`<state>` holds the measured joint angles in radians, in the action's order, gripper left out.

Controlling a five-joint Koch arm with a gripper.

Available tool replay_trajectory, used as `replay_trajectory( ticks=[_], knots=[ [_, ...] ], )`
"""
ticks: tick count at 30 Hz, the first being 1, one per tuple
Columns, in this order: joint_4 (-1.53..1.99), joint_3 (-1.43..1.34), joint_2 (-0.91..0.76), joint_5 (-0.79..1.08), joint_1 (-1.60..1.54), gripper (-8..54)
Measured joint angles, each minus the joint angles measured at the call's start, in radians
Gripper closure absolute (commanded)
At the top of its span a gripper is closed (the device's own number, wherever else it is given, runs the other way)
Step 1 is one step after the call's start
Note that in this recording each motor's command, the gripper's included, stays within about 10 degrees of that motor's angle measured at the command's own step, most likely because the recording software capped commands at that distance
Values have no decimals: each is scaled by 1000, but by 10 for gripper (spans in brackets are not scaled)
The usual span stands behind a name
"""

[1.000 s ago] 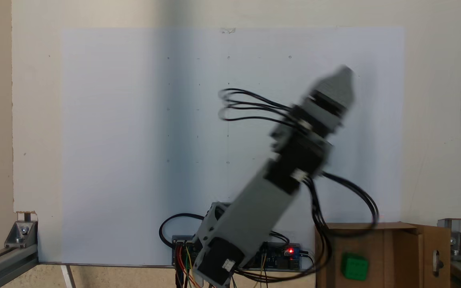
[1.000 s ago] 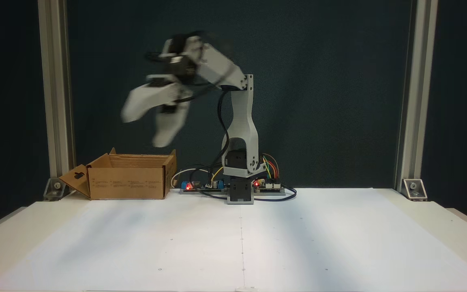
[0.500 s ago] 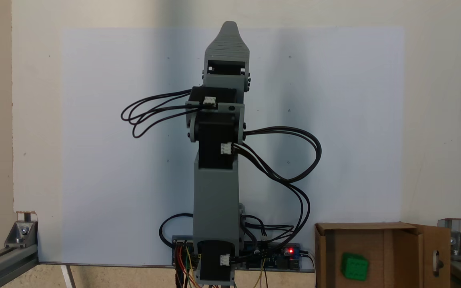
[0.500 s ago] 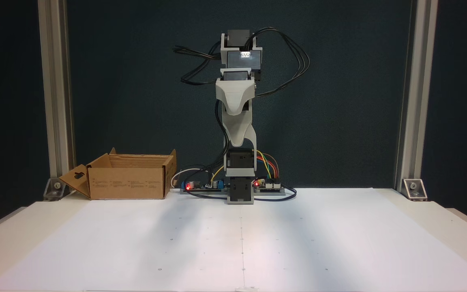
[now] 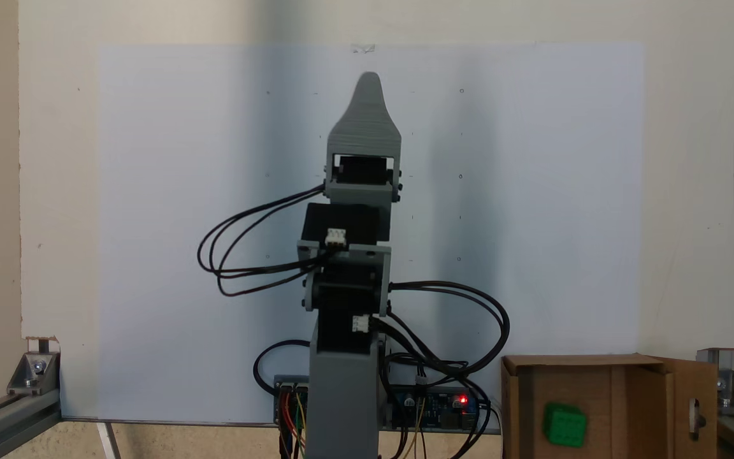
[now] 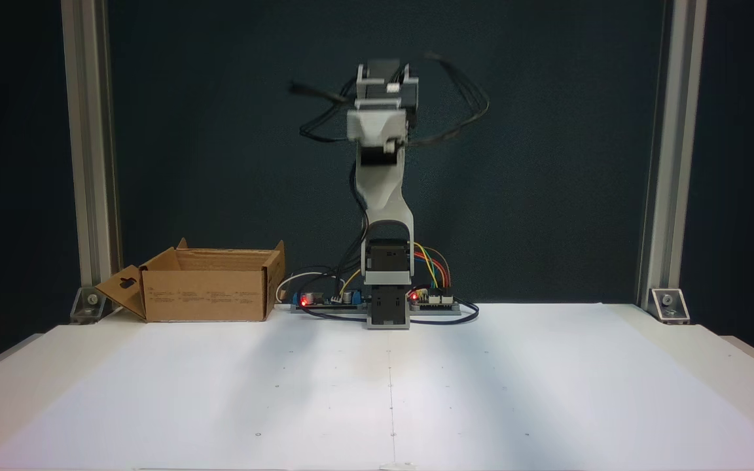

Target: Grasp a green dice and put it in the bin.

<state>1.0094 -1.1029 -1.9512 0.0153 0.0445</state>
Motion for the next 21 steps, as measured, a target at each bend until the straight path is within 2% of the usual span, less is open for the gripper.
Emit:
replay_trajectory(
  ticks=[3, 11, 16, 21],
  knots=[
    [-40, -138, -77, 0, 15, -5],
    [-273, -724, -287, 0, 26, -6],
    [-471, -1106, -299, 6, 25, -4],
    [-716, -1324, -299, 6, 25, -4]
  ],
)
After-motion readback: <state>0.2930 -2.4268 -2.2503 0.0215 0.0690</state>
